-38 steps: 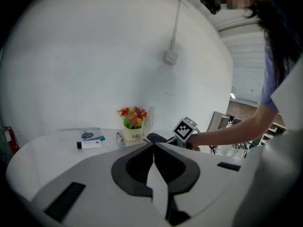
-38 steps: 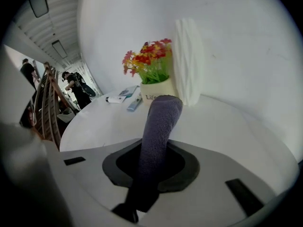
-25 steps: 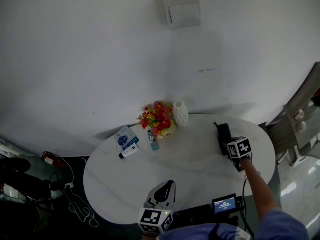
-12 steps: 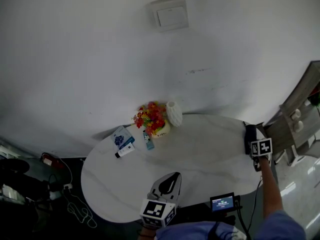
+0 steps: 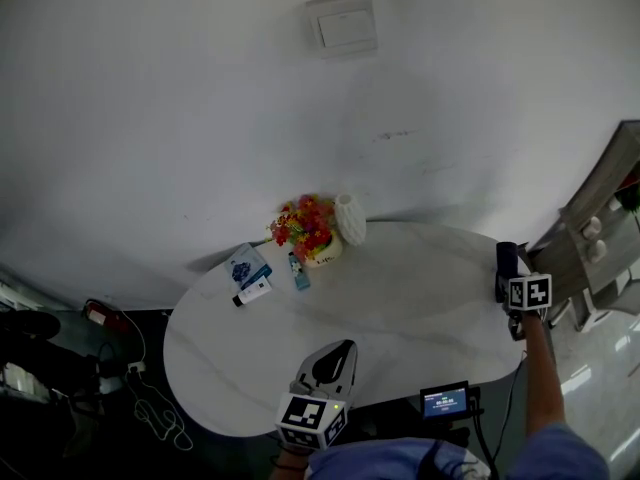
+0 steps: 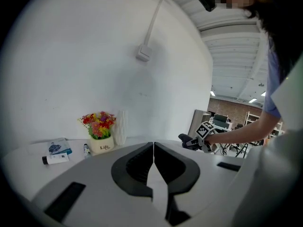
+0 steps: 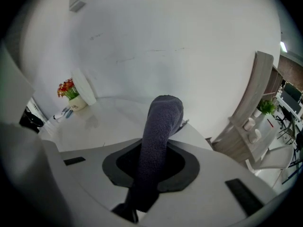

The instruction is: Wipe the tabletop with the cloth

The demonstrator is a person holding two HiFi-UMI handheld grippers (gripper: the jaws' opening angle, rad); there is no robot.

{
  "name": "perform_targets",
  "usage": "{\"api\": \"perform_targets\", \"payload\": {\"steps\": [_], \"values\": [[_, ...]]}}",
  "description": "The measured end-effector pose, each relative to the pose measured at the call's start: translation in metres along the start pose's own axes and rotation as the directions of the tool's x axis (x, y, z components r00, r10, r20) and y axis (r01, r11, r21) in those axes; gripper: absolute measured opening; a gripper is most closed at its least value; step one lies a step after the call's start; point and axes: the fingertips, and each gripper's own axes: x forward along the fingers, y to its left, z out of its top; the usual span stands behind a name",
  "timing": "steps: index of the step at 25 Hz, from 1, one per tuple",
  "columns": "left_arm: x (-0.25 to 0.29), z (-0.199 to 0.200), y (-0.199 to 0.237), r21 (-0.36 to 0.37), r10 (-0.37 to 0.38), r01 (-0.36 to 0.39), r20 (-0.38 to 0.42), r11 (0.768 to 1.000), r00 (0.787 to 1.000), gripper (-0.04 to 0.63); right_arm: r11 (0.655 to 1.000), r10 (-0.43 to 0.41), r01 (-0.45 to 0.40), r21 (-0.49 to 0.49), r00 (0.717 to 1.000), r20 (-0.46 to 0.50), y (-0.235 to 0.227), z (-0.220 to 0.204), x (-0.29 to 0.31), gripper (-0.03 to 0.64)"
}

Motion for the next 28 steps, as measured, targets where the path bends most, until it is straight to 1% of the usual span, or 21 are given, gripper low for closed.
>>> {"api": "perform_targets", "payload": {"steps": [4, 7, 10, 14, 18, 23, 28], "values": [[-0.015, -0.005, 0.009, -0.011, 0.031, -0.031, 0.005, 0.999, 0.999, 0.017, 0.995, 0.098, -0.097, -0.038, 0.995, 0.019, 0.05, 0.011, -0.006, 0.072], [-0.032, -0.009, 0.02, -0.044, 0.063, -0.062, 0.013, 0.997, 0.998, 0.017, 0.982, 0.167, -0.166, -0.088, 0.986, 0.007, 0.096, 0.014, -0.009, 0.072], [-0.053, -0.016, 0.04, -0.072, 0.103, -0.101, 0.023, 0.992, 0.994, 0.017, 0.965, 0.229, -0.228, -0.128, 0.973, -0.007, 0.145, 0.017, -0.008, 0.072], [-0.088, -0.027, 0.074, -0.095, 0.156, -0.152, 0.037, 0.984, 0.987, 0.017, 0.94, 0.283, -0.283, -0.189, 0.959, -0.03, 0.219, 0.019, -0.007, 0.072], [-0.129, -0.041, 0.116, -0.112, 0.2, -0.193, 0.049, 0.975, 0.979, 0.017, 0.908, 0.346, -0.346, -0.238, 0.937, -0.042, 0.307, 0.018, -0.011, 0.072], [-0.186, -0.053, 0.179, -0.129, 0.229, -0.219, 0.065, 0.967, 0.971, 0.017, 0.868, 0.414, -0.413, -0.275, 0.909, -0.056, 0.425, 0.018, -0.021, 0.072], [-0.243, -0.075, 0.249, -0.129, 0.271, -0.263, 0.05, 0.956, 0.961, 0.017, 0.803, 0.5, -0.502, -0.32, 0.861, -0.094, 0.554, 0.006, -0.024, 0.072]]}}
